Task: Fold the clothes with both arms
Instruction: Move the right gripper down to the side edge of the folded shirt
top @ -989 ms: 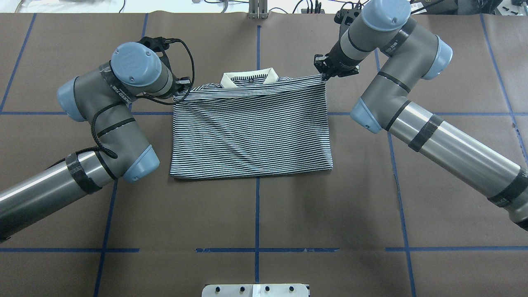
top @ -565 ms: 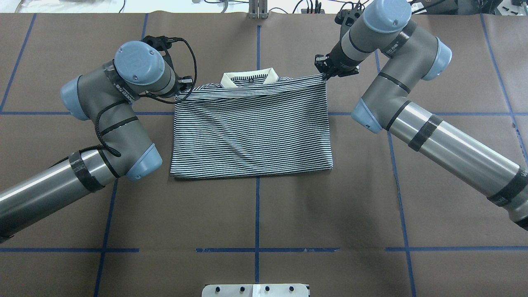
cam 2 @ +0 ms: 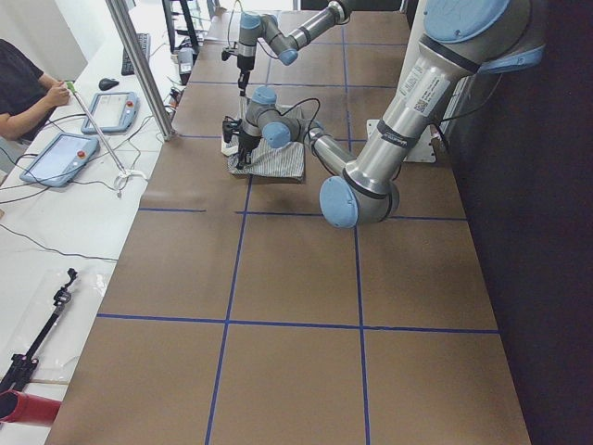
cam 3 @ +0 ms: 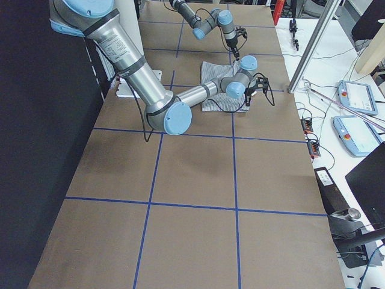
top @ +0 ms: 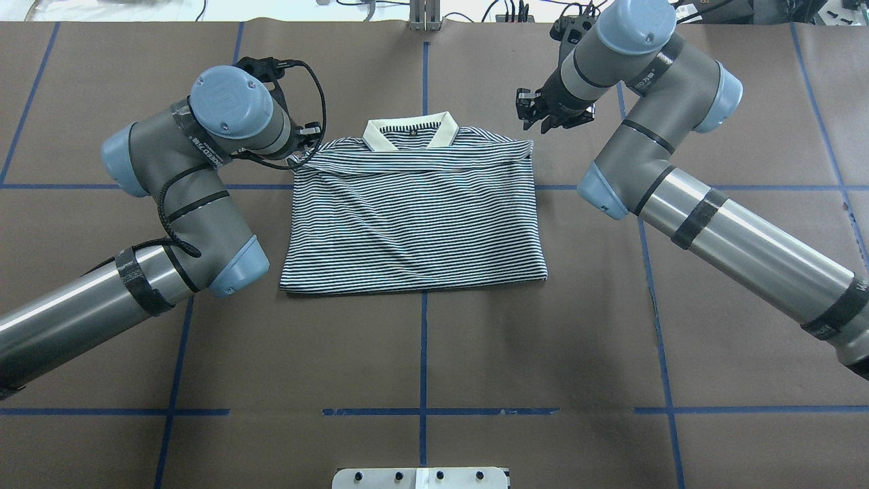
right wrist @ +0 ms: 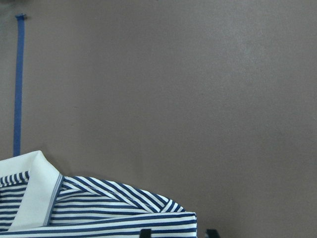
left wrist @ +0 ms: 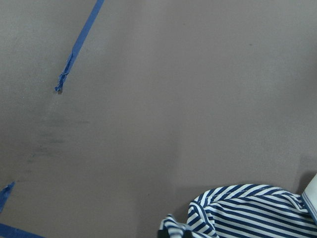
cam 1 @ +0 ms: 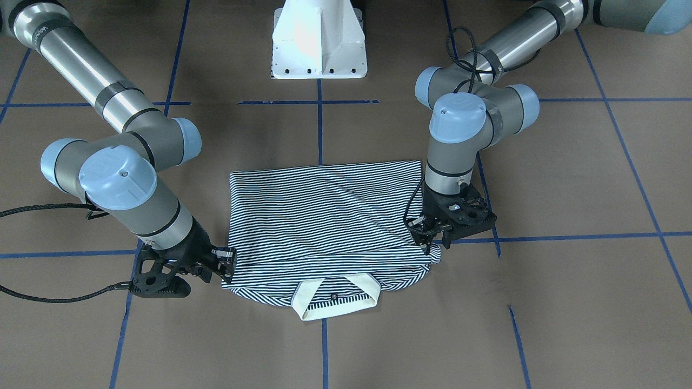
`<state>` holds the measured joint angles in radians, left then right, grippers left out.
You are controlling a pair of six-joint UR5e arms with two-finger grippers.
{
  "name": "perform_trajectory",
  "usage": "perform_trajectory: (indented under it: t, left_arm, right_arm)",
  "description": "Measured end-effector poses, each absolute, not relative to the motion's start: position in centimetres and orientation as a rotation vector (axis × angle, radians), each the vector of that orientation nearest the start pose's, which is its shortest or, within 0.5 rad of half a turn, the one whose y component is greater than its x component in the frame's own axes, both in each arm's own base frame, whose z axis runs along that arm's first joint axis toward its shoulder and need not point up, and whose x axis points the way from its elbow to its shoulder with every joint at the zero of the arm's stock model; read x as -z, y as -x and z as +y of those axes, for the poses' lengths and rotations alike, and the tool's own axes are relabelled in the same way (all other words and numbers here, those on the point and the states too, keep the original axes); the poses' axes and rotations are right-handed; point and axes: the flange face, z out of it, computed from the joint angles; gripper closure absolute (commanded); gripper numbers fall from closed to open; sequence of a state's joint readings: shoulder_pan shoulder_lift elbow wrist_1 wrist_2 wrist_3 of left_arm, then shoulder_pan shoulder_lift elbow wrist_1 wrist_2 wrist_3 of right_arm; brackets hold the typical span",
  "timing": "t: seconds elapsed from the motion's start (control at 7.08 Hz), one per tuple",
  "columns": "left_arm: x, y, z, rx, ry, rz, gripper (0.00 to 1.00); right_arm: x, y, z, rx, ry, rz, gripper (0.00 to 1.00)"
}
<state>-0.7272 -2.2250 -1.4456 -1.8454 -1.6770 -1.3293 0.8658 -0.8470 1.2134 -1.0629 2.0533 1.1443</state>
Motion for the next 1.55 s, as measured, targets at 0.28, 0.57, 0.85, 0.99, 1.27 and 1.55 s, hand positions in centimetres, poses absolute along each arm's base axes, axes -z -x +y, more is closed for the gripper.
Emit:
perform_trajectory:
  t: [0.28,0.57,0.85,0.99,1.27,1.55]
  left_arm:
    - [-28.8,-46.6,-57.9,0.405,-0.29,0.781,0.0]
    - [-26.2,-45.4,-56.3,0.378,-0.28,0.844,0.0]
    - [-25.0,-44.1,-55.0,0.369,-0.274,0.862,0.0]
    - [-24.5,-43.5,-54.5,0.367,-0.277,0.869,0.0]
    - [-23.7,-42.8,-53.9,0.363,-0.286,0.886,0.0]
    - [-22.5,-42.3,-53.3,0.362,-0.293,0.902,0.0]
  right_arm:
    - [-31.8,43.8,-64.6,-0.195,-0.151,-0.963,0.0]
    - [-33.0,43.9,-61.2,-0.186,-0.116,-0.977,0.0]
    - [-34.9,44.2,-55.2,-0.204,-0.05,-0.989,0.0]
    - [-35.1,44.8,-52.3,-0.217,-0.013,-0.977,0.0]
    - [-34.3,47.2,-47.7,-0.228,0.026,-0.905,0.0]
    - [-34.5,49.3,-44.9,-0.204,0.042,-0.863,0.03]
